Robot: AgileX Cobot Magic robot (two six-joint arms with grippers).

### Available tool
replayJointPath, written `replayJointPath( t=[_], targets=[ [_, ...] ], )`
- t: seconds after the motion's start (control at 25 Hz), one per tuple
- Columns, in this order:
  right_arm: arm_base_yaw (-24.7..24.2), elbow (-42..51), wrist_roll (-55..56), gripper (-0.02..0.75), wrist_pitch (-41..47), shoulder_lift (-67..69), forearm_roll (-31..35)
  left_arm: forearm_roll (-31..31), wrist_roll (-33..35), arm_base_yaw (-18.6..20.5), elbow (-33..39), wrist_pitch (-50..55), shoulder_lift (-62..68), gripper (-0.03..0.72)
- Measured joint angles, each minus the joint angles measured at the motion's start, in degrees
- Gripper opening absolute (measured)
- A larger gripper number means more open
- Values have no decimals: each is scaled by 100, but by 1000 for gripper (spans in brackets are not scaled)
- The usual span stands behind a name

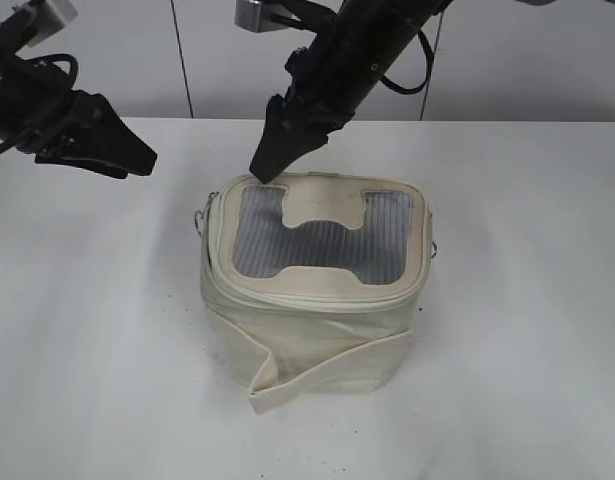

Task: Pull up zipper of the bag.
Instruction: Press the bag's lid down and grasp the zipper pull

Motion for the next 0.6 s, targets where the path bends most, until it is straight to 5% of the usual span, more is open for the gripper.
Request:
replayJointPath(
  t=[0.4,0.6],
  targets=[
    [5,134,-73,426,4,27,23,-18,0,-7,0,17,0,375],
    [39,134,-173,377,4,120,117,448,4,-334,-4,42,9,377]
  ],
)
